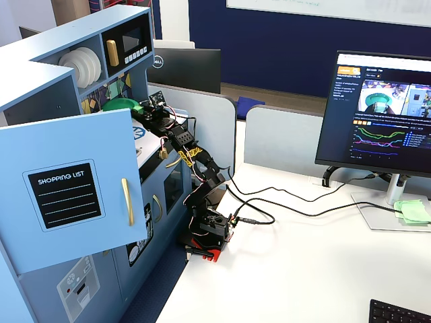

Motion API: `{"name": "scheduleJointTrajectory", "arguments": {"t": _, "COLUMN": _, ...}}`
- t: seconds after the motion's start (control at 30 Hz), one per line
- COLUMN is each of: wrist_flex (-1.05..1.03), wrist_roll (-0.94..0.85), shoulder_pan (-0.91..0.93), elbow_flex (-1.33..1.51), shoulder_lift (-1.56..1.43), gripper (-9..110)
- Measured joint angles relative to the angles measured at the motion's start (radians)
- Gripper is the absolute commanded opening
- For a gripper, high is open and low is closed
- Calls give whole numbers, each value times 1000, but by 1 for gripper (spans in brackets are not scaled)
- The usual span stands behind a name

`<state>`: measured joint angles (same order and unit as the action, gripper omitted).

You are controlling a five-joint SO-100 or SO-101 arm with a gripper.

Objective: Take off the lid from the green recipient and place it on the counter

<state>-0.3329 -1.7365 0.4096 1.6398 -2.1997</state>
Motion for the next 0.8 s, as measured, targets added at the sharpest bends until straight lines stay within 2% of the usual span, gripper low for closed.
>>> {"name": "scheduleJointTrajectory", "arguments": {"t": 0.5, "wrist_flex": 485, "wrist_roll": -46, "shoulder_pan": 138, "elbow_flex": 457, "shoulder_lift": 98, "gripper": 0}}
{"name": "scheduleJointTrajectory", "arguments": {"t": 0.8, "wrist_flex": 614, "wrist_roll": -46, "shoulder_pan": 161, "elbow_flex": 557, "shoulder_lift": 192, "gripper": 0}}
